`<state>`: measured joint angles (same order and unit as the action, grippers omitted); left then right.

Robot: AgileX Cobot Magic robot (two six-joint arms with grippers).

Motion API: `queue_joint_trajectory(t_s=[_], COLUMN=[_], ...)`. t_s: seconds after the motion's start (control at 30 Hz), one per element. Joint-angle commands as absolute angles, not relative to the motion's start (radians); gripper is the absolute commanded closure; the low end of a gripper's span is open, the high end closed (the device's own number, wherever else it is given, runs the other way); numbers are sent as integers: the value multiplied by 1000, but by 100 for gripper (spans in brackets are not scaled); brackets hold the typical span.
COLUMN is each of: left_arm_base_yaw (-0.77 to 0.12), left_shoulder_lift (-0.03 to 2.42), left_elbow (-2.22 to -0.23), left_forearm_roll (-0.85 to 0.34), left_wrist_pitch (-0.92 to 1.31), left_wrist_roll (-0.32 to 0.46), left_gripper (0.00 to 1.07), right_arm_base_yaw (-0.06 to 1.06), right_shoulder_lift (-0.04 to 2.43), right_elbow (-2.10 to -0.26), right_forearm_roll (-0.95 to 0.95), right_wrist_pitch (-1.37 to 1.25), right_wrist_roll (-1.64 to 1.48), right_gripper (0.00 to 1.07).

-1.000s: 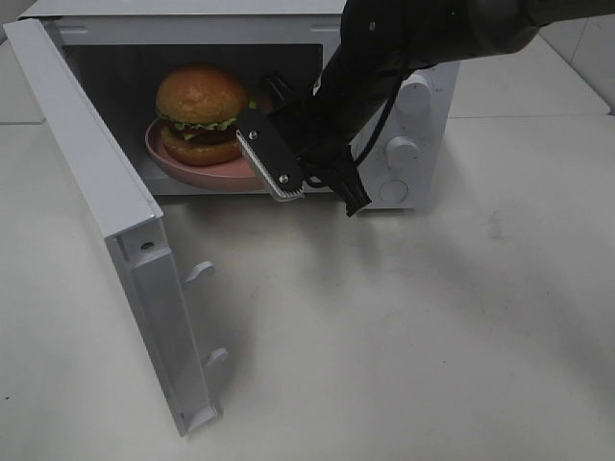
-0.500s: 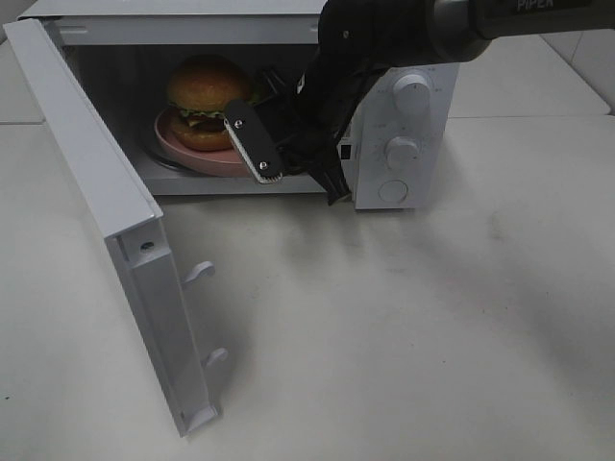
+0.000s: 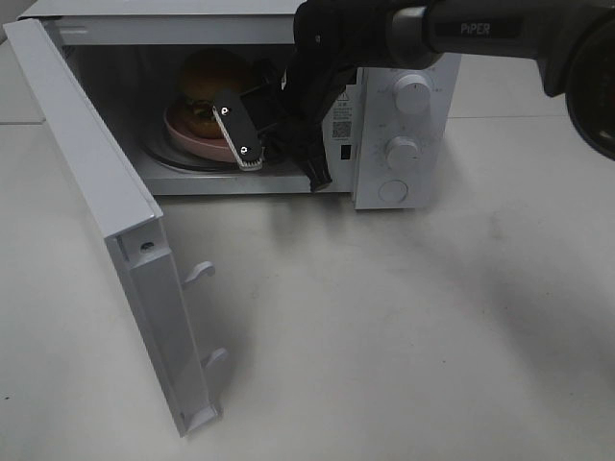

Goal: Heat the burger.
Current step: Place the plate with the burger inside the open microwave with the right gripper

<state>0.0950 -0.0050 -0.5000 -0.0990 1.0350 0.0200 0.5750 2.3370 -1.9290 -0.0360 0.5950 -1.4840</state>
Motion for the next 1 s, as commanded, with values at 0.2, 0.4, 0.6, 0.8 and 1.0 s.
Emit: queue_joint_trajectory(t_s=[0.2, 0.4, 0.6, 0.8, 1.0], left_arm_base_yaw=[92, 92, 92, 92, 92], left_shoulder_lift=[-29, -29, -29, -29, -29], left_elbow=[-496, -496, -496, -496, -496], left_forearm_roll=[-102, -102, -102, -102, -102], left_wrist_pitch=[1027, 1027, 1027, 1027, 1027], left_wrist_roll=[15, 15, 15, 15, 15], left_gripper=[9, 9, 9, 9, 9], right_arm_base_yaw=[574, 574, 574, 574, 574], right_shoulder_lift=[2396, 2408, 2411, 2410, 2399], right_elbow=[-2042, -2050, -2050, -2049, -2048], right_forearm_roll=[-52, -62, -63, -24, -15], right_wrist_pitch=[557, 546, 547, 548, 559], right_wrist_roll=[-1437, -1469, -1560, -1559, -1509], right_gripper=[101, 99, 96, 79, 55])
